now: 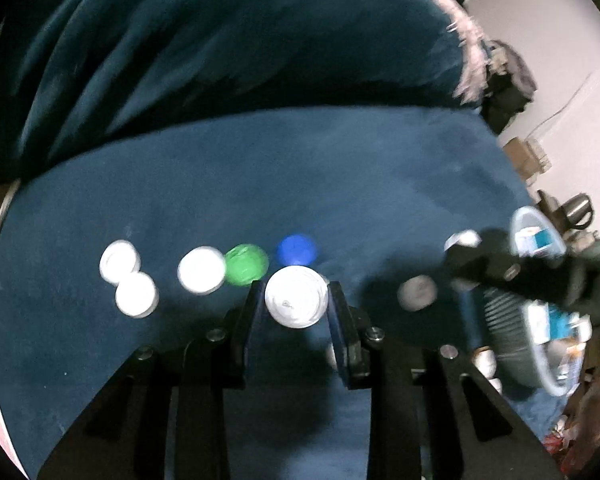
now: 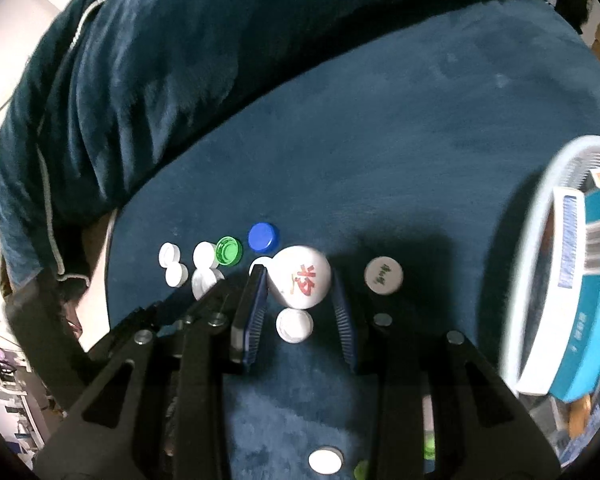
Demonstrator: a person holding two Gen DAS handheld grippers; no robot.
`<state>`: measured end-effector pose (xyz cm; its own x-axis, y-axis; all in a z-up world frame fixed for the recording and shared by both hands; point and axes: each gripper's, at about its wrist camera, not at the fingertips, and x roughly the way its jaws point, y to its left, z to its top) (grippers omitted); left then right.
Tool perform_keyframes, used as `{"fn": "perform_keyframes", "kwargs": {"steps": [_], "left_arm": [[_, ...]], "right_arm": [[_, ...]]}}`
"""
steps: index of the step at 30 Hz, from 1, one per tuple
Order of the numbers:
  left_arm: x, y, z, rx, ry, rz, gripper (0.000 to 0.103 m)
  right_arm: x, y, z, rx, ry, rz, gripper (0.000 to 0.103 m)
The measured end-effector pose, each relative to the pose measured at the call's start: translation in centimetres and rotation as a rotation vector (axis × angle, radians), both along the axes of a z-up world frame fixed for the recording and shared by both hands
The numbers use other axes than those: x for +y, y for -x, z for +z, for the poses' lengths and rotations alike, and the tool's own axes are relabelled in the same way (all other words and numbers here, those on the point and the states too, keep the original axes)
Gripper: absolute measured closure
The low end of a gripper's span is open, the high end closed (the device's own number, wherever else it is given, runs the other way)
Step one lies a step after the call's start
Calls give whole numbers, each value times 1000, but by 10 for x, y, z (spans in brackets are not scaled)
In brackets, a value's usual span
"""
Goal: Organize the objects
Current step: 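Carry both caps over the basket and release them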
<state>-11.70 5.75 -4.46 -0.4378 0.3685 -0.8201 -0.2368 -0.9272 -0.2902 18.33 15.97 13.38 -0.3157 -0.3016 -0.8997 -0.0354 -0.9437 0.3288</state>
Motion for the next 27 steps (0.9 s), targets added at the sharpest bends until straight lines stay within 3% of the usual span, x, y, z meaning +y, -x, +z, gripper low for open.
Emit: {"fn": "perform_keyframes", "kwargs": {"steps": [6,14,20,27], "left_arm": [[55,-26,49,65,-84,-123,72],[147,-70,89,93,-169,-315,72],[203,-102,94,89,-170,-445,72],[224,-114,84,72,-149,-481,72]], "right_arm": [[49,-34,29,54,31,-107,69],[163,-108,66,137,23,-384,69],[232,-167,57,109,27,-575,69],[254,-166,49,111,52,-628,69]]}}
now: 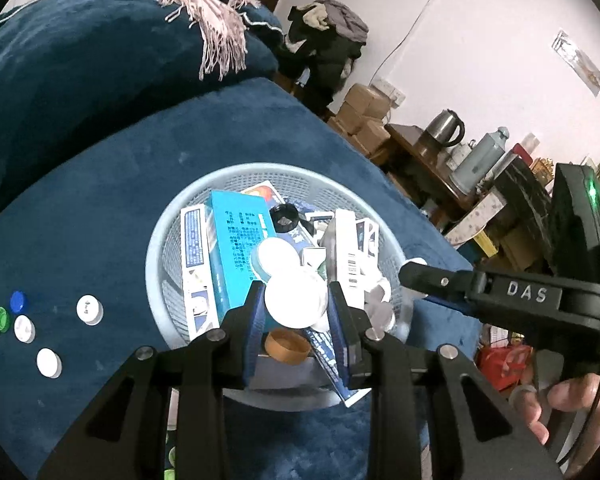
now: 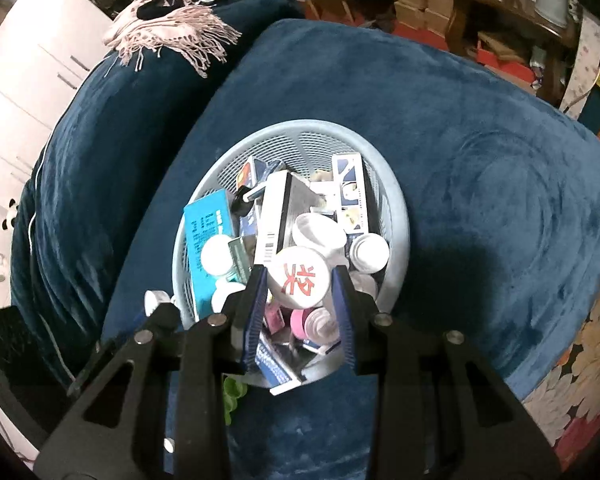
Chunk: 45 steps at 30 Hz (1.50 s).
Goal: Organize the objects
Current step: 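Carry both caps over the basket and release them, then move both open tools back over the remaining caps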
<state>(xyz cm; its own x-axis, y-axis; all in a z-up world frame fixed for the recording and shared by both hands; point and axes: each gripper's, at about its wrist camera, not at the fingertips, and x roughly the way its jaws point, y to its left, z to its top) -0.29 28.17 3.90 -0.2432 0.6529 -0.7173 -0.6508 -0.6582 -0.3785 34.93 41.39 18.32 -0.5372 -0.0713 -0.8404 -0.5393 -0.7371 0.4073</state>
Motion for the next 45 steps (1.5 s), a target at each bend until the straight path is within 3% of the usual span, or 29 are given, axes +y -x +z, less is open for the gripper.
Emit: {"fn": "perform_keyframes", "kwargs": {"steps": [5,7,8,9,11,15,26,32,35,39,45], "left_arm": [[3,12,-15,-26,15,29,70],[-3,13,-14,-35,14,37,56],[-7,12,-12,-31,10,44,35],[-12,12,-11,-25,3,56,22],[-23,15,-7,-26,-2,82,19],[-47,23,-5,-35,35,158,7],[-137,59,-23,-38,162,385,4],[-190,76,-42,-42,210,474,4],[-224,87,-56,-61,227,539,4],[-268,99,-74,-112,231,636,4],[-316,103,-93,-145,246,722,4]], "right_arm": [[14,7,-8,25,0,-61,67],[18,4,-8,23,10,-92,64],[17,2,-7,26,23,-90,64],[15,0,-5,30,29,-83,64],[9,0,0,41,14,-68,61],[-6,4,5,45,-15,-30,34],[-72,39,17,54,-136,139,19],[-140,76,18,77,-228,324,7],[-182,95,8,65,-270,455,6],[-223,117,-19,3,-246,590,6],[-240,142,-66,-143,-149,601,8]]}}
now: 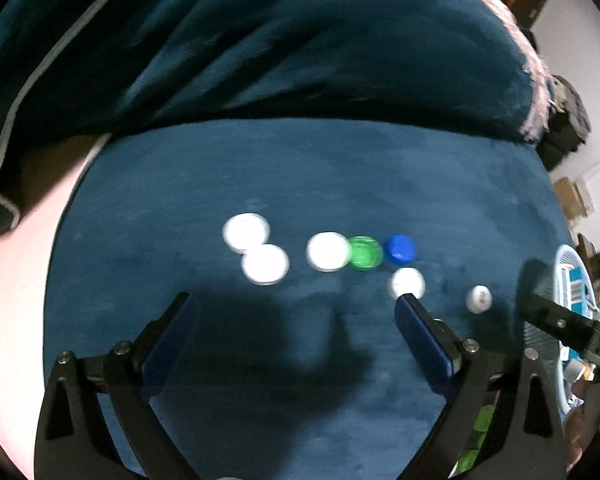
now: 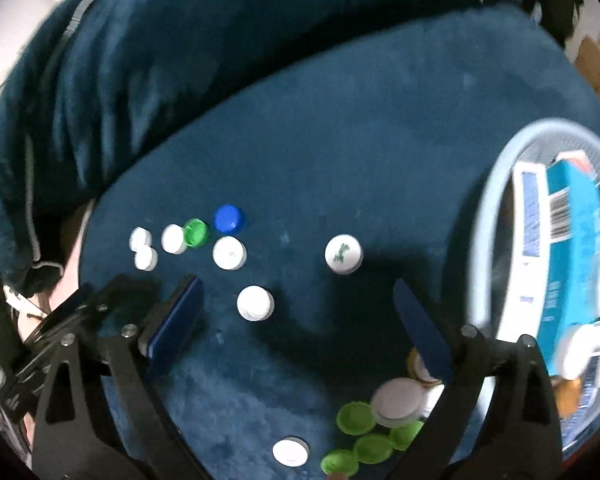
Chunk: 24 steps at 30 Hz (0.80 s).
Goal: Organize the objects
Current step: 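Move both open tools back over the remaining caps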
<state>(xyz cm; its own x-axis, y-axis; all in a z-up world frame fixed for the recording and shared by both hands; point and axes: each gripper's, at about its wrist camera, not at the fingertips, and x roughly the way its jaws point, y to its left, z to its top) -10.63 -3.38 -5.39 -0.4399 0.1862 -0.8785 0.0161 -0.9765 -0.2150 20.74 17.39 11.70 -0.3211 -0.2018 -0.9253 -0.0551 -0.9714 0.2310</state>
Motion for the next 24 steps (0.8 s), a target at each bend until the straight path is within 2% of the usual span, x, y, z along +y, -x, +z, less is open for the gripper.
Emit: {"fn": "perform_keyframes", "kwargs": {"steps": [2,4,11,16,17,19,21,24], "left_arm": [[-11,-1,-5,-10,7,13,4],[-20,-3,-9,-21,16,27,4],[-54,-5,-23,-54,25,82,4],[-60,-6,-24,-61,13,89,4],[-60,-6,-24,-61,12,87,4],[-60,-6,-24,-60,8,84,4],[-60,-4,-27,-60,7,81,4],[-56,0,-31,-64,6,71,4]], "right_arm": [[-3,6,-12,-36,-30,-16,10],[-8,11,-22,-58,-85,-27,17],[-12,23,-37,-65,-206,-94,24],[-14,29,-54,-122,-233,-99,29],[-12,29,-59,-141,-225,-98,34],[-10,27,-65,-160,-192,-87,75],[-11,26,-60,-146,-155,-70,74],[-17,25,-45,-109,5,-41,74]]}}
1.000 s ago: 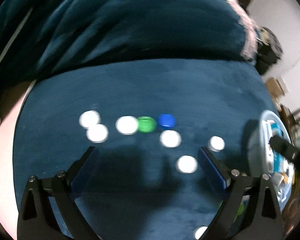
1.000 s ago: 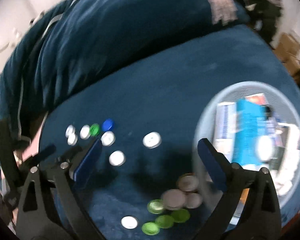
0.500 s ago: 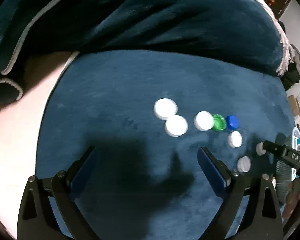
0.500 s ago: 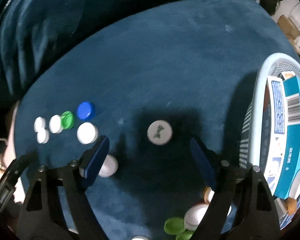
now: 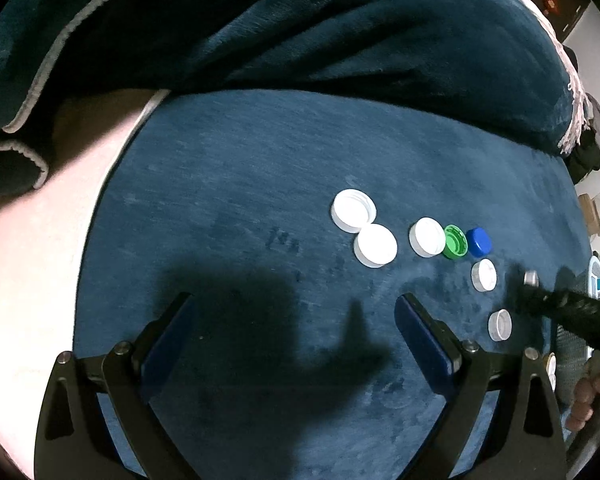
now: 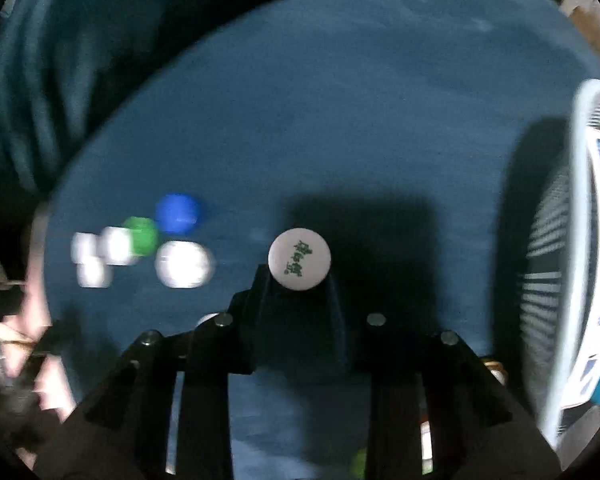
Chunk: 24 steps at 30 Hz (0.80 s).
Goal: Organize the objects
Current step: 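Move both open tools back over the remaining caps, then grasp a white cap with the left tool while the right tool grasps the green-printed white cap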
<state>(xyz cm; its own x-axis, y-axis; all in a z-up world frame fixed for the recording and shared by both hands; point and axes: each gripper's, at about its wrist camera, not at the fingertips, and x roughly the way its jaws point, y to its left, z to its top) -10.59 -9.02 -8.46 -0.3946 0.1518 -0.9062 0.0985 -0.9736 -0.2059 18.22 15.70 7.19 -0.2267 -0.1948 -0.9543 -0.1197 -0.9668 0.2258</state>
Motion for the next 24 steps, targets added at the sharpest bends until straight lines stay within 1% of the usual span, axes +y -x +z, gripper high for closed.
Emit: {"fn": "perform_keyframes", "kwargs": {"steps": [4,7,9,12,14,17,19,21,24], "left_arm": [[11,4,-4,12,13,-29,4],[20,8,-6,37,24,-64,4],[28,12,-8,56,19,-84,4],[41,19,-11,80,26,-110,4],[46,26,-15,79,29,-116,5],[49,35,-22,62,10,-116,17],[48,36,-26,54,-14,-102,29],[49,36,-27,45,-19,-99,74],[54,32,-25,48,-14,-117,73]], "right_arm": [[-12,-4,13,12,69,18,74],[-18,-7,24,29,110,17,74],[-25,-9,32,48,116,29,74],[-32,-3,34,57,121,47,74],[-34,-4,33,56,104,66,74],[-36,-2,33,52,101,89,74],[-31,-3,36,54,100,92,74],[-29,-4,36,54,101,94,74],[-25,-5,37,55,94,88,74]]}}
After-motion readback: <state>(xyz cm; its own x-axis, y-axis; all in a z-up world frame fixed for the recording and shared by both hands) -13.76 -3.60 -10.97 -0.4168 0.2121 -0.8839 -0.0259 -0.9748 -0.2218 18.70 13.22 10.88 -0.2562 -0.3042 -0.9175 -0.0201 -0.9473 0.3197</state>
